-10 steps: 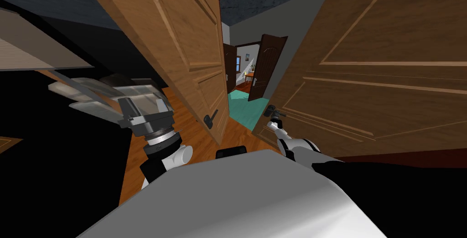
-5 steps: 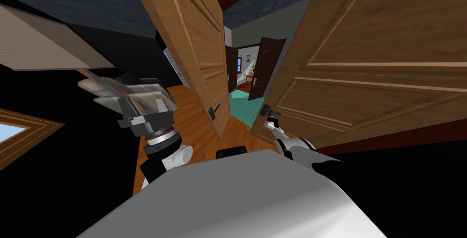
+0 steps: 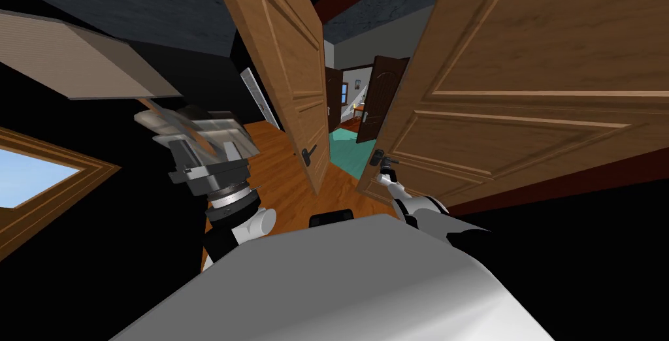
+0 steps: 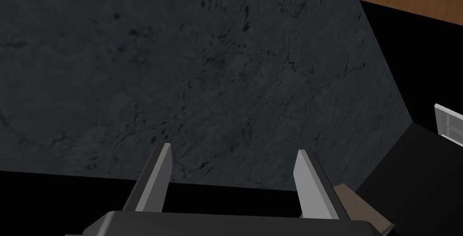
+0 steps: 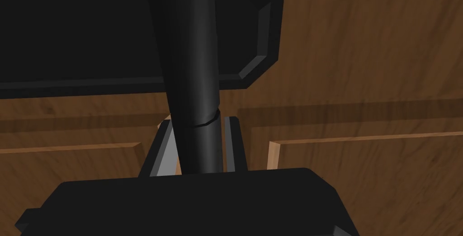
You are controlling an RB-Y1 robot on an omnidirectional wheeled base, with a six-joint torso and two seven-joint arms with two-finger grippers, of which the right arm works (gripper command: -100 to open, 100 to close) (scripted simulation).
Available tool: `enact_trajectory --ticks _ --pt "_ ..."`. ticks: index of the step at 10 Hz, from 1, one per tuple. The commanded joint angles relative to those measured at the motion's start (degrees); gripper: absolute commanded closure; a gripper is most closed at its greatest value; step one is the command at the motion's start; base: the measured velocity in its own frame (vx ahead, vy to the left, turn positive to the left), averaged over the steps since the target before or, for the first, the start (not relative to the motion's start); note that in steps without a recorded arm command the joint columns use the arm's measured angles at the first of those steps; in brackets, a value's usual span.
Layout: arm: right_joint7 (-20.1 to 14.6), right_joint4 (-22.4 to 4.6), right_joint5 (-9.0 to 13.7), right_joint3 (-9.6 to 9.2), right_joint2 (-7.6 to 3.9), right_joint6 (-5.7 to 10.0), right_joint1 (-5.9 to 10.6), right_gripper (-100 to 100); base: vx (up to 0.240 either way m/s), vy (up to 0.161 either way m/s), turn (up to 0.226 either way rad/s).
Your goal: Pull the door open
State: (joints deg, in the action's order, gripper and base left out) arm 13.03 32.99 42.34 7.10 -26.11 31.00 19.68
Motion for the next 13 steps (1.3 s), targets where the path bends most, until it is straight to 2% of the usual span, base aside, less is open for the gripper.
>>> enact_trajectory --ticks 1,7,8,13 --pt "-0.49 1.30 -0.92 -0.99 0.38 -0.64 -0.11 100 -0.173 -0.007 0.036" --pt "-2.28 3.09 -3.33 -3.92 1.52 -1.45 0.48 100 -0.216 -0.033 0.049" --pt "-2.17 2.68 -3.15 -3.70 1.37 -1.23 0.67 100 -0.088 -0.014 0.030" --pt "-5.32 4.04 -4.72 -6.53 0.77 -1.59 -0.22 100 -0.208 -0.023 0.110"
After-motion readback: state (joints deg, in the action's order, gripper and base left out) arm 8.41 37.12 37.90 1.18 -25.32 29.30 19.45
